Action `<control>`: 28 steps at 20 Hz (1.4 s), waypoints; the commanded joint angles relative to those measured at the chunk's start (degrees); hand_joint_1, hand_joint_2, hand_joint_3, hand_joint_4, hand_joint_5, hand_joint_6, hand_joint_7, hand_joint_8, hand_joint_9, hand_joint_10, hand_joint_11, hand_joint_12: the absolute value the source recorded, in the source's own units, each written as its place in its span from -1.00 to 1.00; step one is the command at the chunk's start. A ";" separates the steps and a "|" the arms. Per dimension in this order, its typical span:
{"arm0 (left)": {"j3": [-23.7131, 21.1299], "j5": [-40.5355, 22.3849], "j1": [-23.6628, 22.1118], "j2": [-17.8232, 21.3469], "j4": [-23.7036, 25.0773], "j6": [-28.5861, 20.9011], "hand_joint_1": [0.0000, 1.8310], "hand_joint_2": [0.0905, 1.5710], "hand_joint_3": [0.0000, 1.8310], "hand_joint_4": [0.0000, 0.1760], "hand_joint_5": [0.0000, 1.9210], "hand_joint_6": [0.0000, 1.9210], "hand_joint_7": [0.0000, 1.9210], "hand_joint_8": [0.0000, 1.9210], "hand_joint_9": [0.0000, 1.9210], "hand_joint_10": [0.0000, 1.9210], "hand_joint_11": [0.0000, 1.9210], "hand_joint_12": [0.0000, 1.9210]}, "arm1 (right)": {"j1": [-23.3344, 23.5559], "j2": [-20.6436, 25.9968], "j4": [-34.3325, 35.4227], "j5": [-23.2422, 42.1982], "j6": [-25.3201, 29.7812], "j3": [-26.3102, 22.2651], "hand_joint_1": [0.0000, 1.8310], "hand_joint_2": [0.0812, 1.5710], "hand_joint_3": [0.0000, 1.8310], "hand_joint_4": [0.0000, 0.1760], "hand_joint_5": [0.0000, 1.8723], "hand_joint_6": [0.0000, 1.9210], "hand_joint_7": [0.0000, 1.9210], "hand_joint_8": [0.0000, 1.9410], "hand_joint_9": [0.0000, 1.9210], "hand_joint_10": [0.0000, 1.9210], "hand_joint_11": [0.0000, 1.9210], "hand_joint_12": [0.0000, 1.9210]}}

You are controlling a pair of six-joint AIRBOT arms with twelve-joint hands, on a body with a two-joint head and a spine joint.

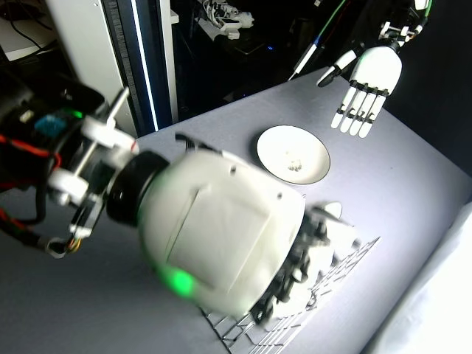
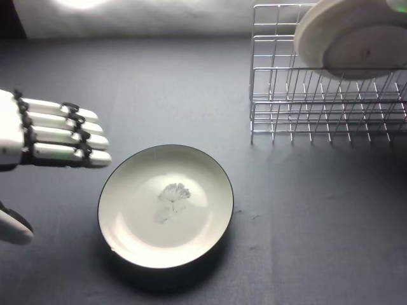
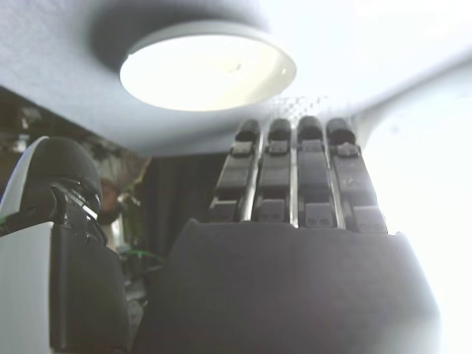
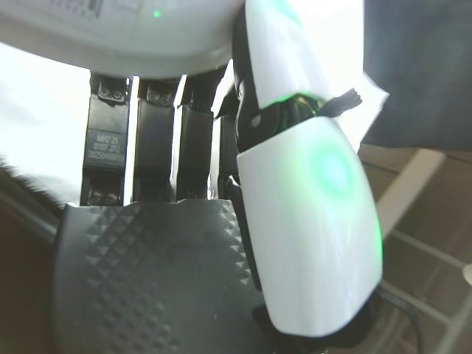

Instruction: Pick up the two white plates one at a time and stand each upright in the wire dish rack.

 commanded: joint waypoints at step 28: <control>3.29 -1.61 1.98 -7.28 -1.36 5.03 -1.00 0.38 -0.99 -1.00 -1.00 -1.00 -1.00 -1.00 -1.00 -1.00 -1.00 -1.00 | -3.23 -2.38 -5.99 11.49 0.08 1.84 0.15 0.43 -1.00 -1.00 -0.79 -1.00 -0.85 -1.00 -0.87 -1.00 -1.00 -0.53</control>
